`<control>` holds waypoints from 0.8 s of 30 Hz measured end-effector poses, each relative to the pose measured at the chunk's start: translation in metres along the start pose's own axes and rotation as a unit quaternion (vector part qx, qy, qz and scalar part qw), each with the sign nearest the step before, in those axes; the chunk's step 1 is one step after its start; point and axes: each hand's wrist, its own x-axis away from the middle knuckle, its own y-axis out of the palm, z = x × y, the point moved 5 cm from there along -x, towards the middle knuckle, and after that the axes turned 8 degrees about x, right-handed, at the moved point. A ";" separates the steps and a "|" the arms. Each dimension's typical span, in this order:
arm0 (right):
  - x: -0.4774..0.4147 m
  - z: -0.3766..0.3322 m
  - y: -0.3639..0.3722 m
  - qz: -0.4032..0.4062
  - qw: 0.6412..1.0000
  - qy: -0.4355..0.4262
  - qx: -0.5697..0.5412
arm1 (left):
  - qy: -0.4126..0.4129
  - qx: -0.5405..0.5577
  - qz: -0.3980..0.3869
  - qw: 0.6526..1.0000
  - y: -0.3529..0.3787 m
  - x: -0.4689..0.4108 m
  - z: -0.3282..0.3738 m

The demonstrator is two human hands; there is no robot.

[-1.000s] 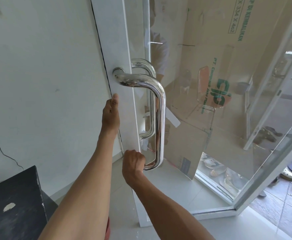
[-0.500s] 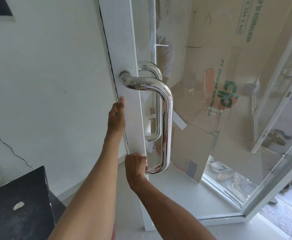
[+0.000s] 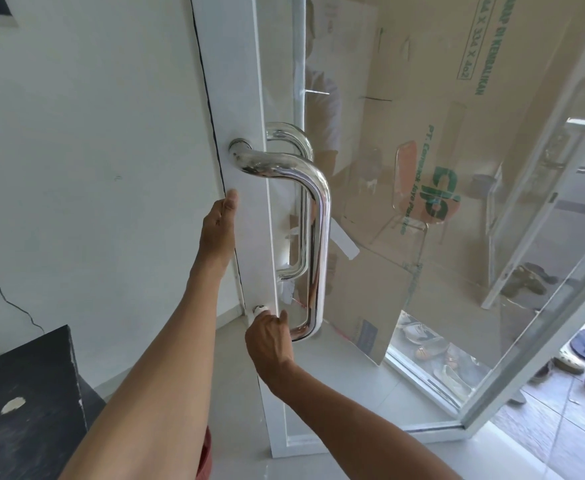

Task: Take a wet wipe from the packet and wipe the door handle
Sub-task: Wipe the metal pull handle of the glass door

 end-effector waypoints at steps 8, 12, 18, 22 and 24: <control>0.041 0.027 0.020 0.061 0.968 -0.091 0.226 | 0.005 -0.008 -0.001 1.000 -0.004 0.006 0.004; 0.055 0.049 0.019 0.092 0.947 -0.094 0.294 | -0.002 -0.007 -0.006 1.000 -0.004 0.008 0.005; 0.089 0.065 0.014 0.261 0.964 -0.030 -0.035 | 0.004 -0.007 0.015 1.000 0.001 0.013 0.005; 0.123 0.049 0.043 0.186 0.830 0.259 -0.457 | 0.010 -0.009 0.015 1.000 0.002 0.017 0.006; 0.129 0.029 0.064 0.113 0.669 0.409 -0.610 | 0.011 -0.011 0.015 1.000 0.001 0.018 0.006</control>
